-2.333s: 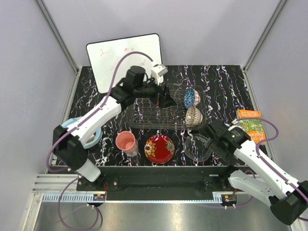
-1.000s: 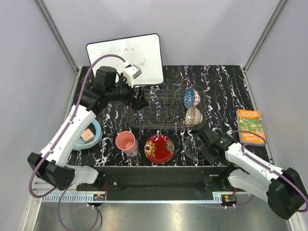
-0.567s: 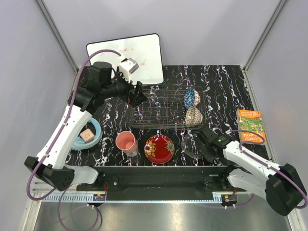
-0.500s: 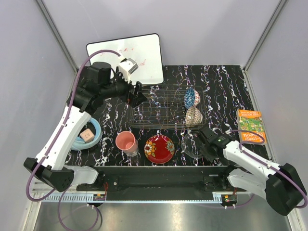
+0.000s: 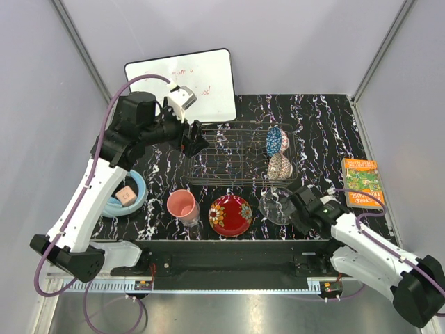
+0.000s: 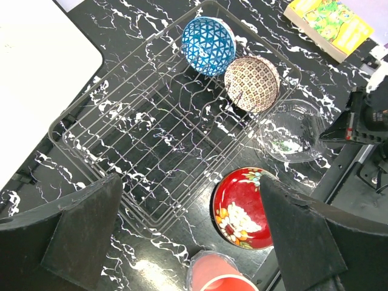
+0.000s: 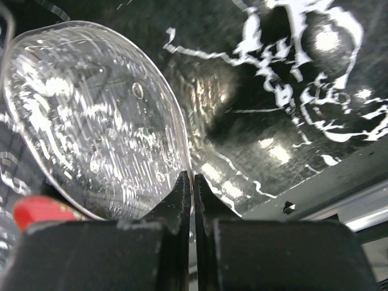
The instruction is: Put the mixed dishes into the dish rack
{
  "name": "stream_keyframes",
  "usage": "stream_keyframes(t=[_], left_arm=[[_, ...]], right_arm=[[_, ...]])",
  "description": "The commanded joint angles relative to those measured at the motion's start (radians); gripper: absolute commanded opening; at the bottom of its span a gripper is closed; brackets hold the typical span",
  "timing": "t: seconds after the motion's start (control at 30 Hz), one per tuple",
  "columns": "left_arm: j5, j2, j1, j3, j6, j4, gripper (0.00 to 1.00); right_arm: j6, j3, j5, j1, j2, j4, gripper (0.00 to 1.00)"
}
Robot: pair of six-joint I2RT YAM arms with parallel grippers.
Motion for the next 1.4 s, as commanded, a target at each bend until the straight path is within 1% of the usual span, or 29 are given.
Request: stream_keyframes(t=[0.0, 0.07, 0.17, 0.23, 0.3, 0.33, 0.4, 0.43, 0.5, 0.53, 0.63, 0.67, 0.73, 0.8, 0.9, 0.93, 0.97, 1.0, 1.03, 1.07, 1.1, 1.13, 1.17, 1.2, 1.23, 1.27, 1.3, 1.33, 1.37], left_arm=[[-0.026, -0.02, 0.006, 0.0, 0.025, 0.016, 0.99], [-0.032, -0.022, 0.004, -0.003, 0.027, 0.016, 0.99], [-0.037, -0.019, 0.004, -0.002, 0.027, 0.015, 0.99], [-0.031, -0.014, 0.006, 0.0, 0.025, 0.016, 0.99], [-0.031, -0.008, 0.006, 0.006, 0.022, 0.016, 0.99], [-0.032, -0.005, 0.006, 0.006, 0.024, 0.018, 0.99], [-0.034, -0.002, 0.006, 0.01, 0.022, 0.018, 0.99], [-0.037, 0.001, 0.006, 0.01, 0.024, 0.018, 0.99], [-0.044, 0.003, 0.005, 0.007, 0.027, 0.019, 0.99], [-0.05, 0.0, 0.006, 0.007, 0.034, 0.018, 0.99], [-0.069, -0.002, 0.004, -0.005, 0.048, 0.018, 0.99], [-0.072, -0.005, 0.005, -0.007, 0.048, 0.016, 0.99], [-0.058, -0.005, 0.006, -0.008, 0.053, 0.002, 0.99], [-0.044, 0.001, 0.006, 0.0, 0.056, -0.018, 0.99], [-0.083, 0.004, 0.004, -0.008, 0.05, -0.036, 0.99], [-0.093, -0.002, 0.005, -0.026, 0.051, -0.035, 0.99], [-0.104, -0.008, 0.006, -0.036, 0.056, -0.032, 0.99], [-0.139, -0.011, 0.004, -0.043, 0.051, -0.028, 0.99], [-0.161, -0.022, 0.005, -0.062, 0.042, -0.015, 0.99], [-0.184, -0.028, 0.006, -0.069, 0.035, -0.009, 0.99], [-0.21, -0.033, 0.006, -0.074, 0.028, -0.005, 0.99], [-0.213, -0.04, 0.006, -0.077, 0.03, -0.007, 0.99], [-0.213, -0.043, 0.007, -0.08, 0.033, -0.005, 0.99], [-0.222, -0.05, 0.007, -0.082, 0.028, -0.004, 0.99], [-0.227, -0.056, 0.007, -0.083, 0.027, -0.004, 0.99], [-0.23, -0.057, 0.01, -0.083, 0.027, -0.004, 0.99], [-0.238, -0.06, 0.012, -0.083, 0.022, -0.002, 0.99], [-0.242, -0.066, 0.013, -0.083, 0.018, -0.002, 0.99], [-0.241, -0.068, 0.021, -0.082, 0.015, -0.004, 0.99]], right_arm=[[-0.091, 0.029, -0.048, 0.033, -0.036, 0.023, 0.0], [-0.141, 0.04, -0.096, 0.048, -0.036, 0.038, 0.0], [-0.217, 0.072, -0.122, 0.088, -0.022, 0.025, 0.0], [-0.268, 0.115, -0.118, 0.128, -0.014, 0.015, 0.0], [-0.311, 0.155, -0.081, 0.168, -0.007, 0.015, 0.0], [-0.322, 0.196, -0.06, 0.217, -0.001, 0.011, 0.0], [-0.358, 0.254, 0.002, 0.263, 0.025, -0.003, 0.0], [-0.368, 0.271, 0.048, 0.321, 0.041, -0.003, 0.0], [-0.402, 0.319, 0.1, 0.382, 0.053, -0.003, 0.0], [-0.406, 0.336, 0.161, 0.431, 0.068, -0.018, 0.0], [-0.472, 0.409, 0.224, 0.481, 0.11, -0.037, 0.0], [-0.521, 0.426, 0.237, 0.502, 0.117, -0.032, 0.0], [-0.572, 0.48, 0.273, 0.516, 0.134, -0.025, 0.0], [-0.654, 0.55, 0.31, 0.519, 0.147, -0.037, 0.0], [-0.792, 0.656, 0.42, 0.519, 0.147, -0.048, 0.0], [-0.838, 0.681, 0.486, 0.519, 0.148, -0.037, 0.0], [-0.937, 0.707, 0.525, 0.519, 0.153, -0.029, 0.0], [-0.99, 0.759, 0.568, 0.519, 0.163, -0.006, 0.0], [-1.106, 0.781, 0.638, 0.519, 0.195, 0.018, 0.0], [-1.174, 0.813, 0.667, 0.519, 0.214, 0.05, 0.0], [-1.246, 0.824, 0.7, 0.519, 0.257, 0.128, 0.0], [-1.417, 0.827, 0.773, 0.519, 0.28, 0.187, 0.0], [-1.519, 0.816, 0.812, 0.519, 0.3, 0.254, 0.0], [-1.622, 0.801, 0.847, 0.509, 0.338, 0.431, 0.0], [-1.843, 0.779, 0.87, 0.499, 0.354, 0.542, 0.0], [-1.939, 0.734, 0.867, 0.49, 0.363, 0.646, 0.0], [-2.031, 0.709, 0.847, 0.469, 0.377, 0.86, 0.0], [-2.233, 0.677, 0.844, 0.458, 0.384, 0.987, 0.0], [-2.339, 0.608, 0.841, 0.446, 0.395, 1.132, 0.0]])
